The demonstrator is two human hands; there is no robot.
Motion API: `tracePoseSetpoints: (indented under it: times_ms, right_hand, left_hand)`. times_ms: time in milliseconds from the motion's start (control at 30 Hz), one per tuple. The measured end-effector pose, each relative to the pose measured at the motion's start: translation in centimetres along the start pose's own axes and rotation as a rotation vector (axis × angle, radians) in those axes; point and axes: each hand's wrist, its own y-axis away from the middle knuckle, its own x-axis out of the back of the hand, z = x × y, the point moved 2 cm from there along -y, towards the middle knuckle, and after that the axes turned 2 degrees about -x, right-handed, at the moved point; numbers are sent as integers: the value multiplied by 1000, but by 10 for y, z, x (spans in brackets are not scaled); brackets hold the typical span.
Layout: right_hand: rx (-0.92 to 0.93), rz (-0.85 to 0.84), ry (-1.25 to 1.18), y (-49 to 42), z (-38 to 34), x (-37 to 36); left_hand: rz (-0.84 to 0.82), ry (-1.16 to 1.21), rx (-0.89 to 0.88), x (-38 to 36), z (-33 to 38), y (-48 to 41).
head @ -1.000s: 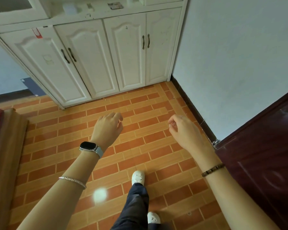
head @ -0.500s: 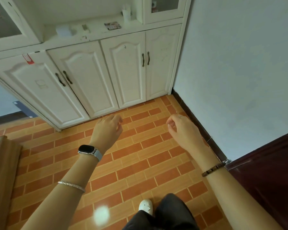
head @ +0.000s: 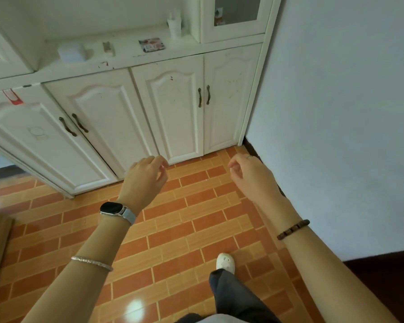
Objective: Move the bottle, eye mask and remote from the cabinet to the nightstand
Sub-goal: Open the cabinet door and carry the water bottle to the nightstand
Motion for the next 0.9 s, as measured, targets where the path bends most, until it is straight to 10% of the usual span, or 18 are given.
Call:
tracePoseSetpoints:
  times_ms: [900]
  right_hand:
    - [-7, 24, -12, -357, 81, 3]
  left_hand:
    - [86, 62, -97, -45, -72, -360]
